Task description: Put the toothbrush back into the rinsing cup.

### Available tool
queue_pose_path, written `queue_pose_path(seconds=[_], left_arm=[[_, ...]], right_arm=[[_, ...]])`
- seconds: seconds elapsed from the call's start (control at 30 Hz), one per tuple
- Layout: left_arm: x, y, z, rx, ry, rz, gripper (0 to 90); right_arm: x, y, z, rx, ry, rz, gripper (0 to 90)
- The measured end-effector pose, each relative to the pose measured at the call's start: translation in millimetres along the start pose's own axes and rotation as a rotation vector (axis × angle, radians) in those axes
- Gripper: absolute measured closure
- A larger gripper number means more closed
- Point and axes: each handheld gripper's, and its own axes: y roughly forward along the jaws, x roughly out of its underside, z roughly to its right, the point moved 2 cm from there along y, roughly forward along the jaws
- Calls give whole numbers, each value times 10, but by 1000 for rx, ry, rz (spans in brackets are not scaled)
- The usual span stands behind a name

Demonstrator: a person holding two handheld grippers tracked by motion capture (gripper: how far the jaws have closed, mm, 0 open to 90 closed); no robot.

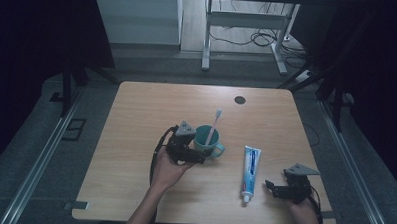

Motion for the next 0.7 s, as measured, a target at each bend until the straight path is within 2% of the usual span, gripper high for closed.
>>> queue_pose_path(seconds=[0.33, 0.47, 0.7], left_arm=[[202, -118, 17, -20, 9, -16, 132], [298, -161, 2, -25, 1, -13, 112], [439, -218, -37, -55, 7, -8, 78]], right_arm=[[0, 1, 1, 0, -2, 1, 118], [0, 0, 0, 1, 0, 0, 118], [0, 0, 0, 1, 0, 0, 118]])
